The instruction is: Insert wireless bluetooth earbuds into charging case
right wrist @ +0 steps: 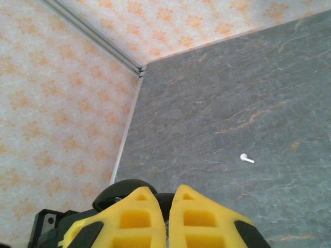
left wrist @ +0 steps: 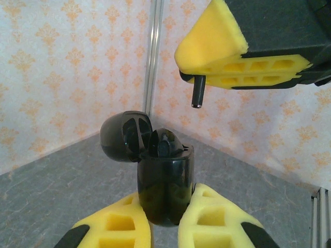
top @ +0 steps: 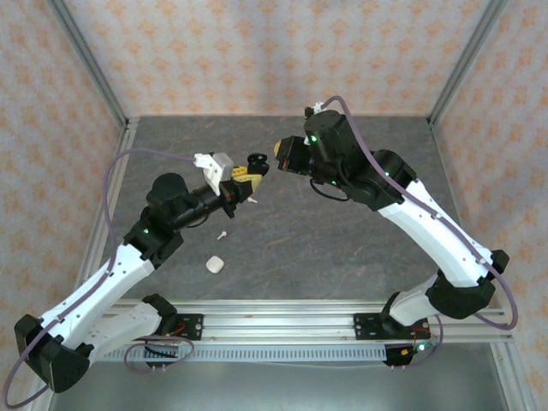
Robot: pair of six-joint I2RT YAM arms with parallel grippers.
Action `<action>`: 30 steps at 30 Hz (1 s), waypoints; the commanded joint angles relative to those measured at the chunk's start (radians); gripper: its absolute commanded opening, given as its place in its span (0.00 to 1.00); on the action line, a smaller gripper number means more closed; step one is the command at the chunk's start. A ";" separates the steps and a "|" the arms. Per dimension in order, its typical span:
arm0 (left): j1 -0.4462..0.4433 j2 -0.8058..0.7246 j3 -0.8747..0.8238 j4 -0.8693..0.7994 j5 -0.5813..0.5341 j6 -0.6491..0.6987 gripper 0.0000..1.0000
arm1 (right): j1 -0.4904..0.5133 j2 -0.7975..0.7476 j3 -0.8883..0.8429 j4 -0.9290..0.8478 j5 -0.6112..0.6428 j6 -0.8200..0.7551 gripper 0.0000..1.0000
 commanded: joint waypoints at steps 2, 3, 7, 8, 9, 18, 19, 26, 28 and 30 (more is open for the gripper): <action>-0.007 0.012 0.051 0.022 0.028 0.025 0.00 | 0.008 0.003 0.032 0.048 -0.024 -0.010 0.07; -0.007 0.014 0.053 0.025 0.029 0.025 0.00 | 0.007 0.005 0.032 0.049 -0.025 -0.013 0.07; -0.006 0.019 0.059 0.025 0.028 0.025 0.00 | 0.008 0.027 0.041 0.052 -0.050 -0.019 0.07; -0.006 0.020 0.058 0.026 0.026 0.025 0.00 | 0.008 0.034 0.044 0.051 -0.059 -0.019 0.07; -0.006 0.020 0.060 0.023 0.027 0.026 0.00 | 0.008 0.039 0.046 0.050 -0.067 -0.018 0.07; -0.008 0.029 0.060 0.029 0.022 0.024 0.00 | 0.008 0.055 0.040 0.043 -0.090 -0.036 0.07; -0.006 0.030 0.062 0.029 0.022 0.025 0.00 | 0.008 0.054 0.035 0.042 -0.092 -0.038 0.07; -0.007 0.034 0.060 0.035 0.019 0.022 0.00 | 0.008 0.054 0.014 0.031 -0.100 -0.043 0.07; -0.008 0.034 0.061 0.039 0.017 0.021 0.00 | 0.008 0.054 0.014 0.026 -0.100 -0.045 0.07; -0.007 0.035 0.061 0.041 0.016 0.021 0.00 | 0.008 0.052 0.011 0.019 -0.098 -0.048 0.07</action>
